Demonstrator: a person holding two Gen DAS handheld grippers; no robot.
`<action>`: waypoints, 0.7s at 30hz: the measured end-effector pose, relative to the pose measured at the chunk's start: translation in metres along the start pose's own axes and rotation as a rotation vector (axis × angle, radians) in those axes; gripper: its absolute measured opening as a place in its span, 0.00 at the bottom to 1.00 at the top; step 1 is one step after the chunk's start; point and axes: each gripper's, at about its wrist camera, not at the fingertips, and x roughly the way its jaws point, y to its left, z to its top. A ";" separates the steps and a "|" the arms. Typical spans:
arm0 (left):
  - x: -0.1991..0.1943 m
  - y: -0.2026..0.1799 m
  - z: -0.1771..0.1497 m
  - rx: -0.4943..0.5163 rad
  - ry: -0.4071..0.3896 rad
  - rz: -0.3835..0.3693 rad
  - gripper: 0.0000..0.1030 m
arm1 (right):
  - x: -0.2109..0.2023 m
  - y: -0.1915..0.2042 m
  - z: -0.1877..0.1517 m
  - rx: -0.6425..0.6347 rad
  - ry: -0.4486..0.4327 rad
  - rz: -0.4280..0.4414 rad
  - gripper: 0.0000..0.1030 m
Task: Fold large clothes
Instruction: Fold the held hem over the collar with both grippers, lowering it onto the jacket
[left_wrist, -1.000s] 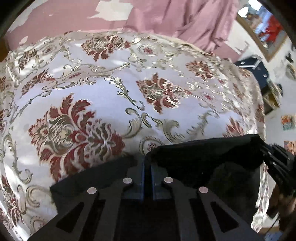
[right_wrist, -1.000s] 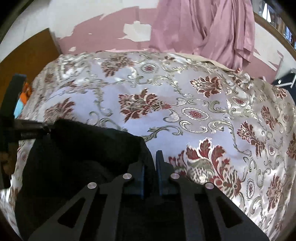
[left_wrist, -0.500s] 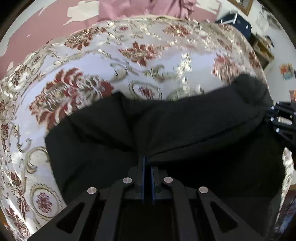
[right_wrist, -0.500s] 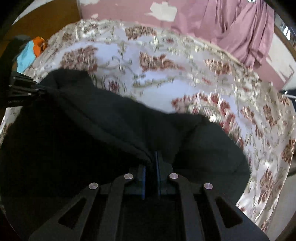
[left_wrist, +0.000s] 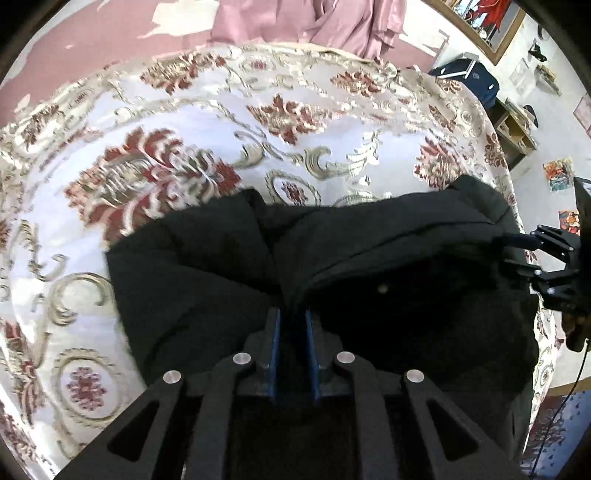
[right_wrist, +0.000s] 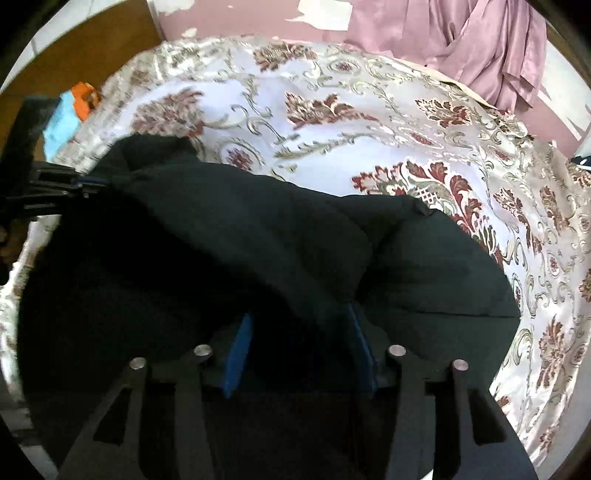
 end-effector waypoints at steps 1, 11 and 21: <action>-0.008 0.000 0.002 0.004 -0.021 -0.004 0.13 | -0.008 -0.001 0.002 0.012 -0.017 0.025 0.45; -0.006 -0.018 0.057 -0.033 -0.101 -0.125 0.25 | -0.008 -0.030 0.049 0.250 -0.133 0.132 0.44; 0.047 -0.062 0.035 0.175 0.066 -0.240 0.18 | 0.050 -0.016 0.031 0.180 0.148 0.200 0.21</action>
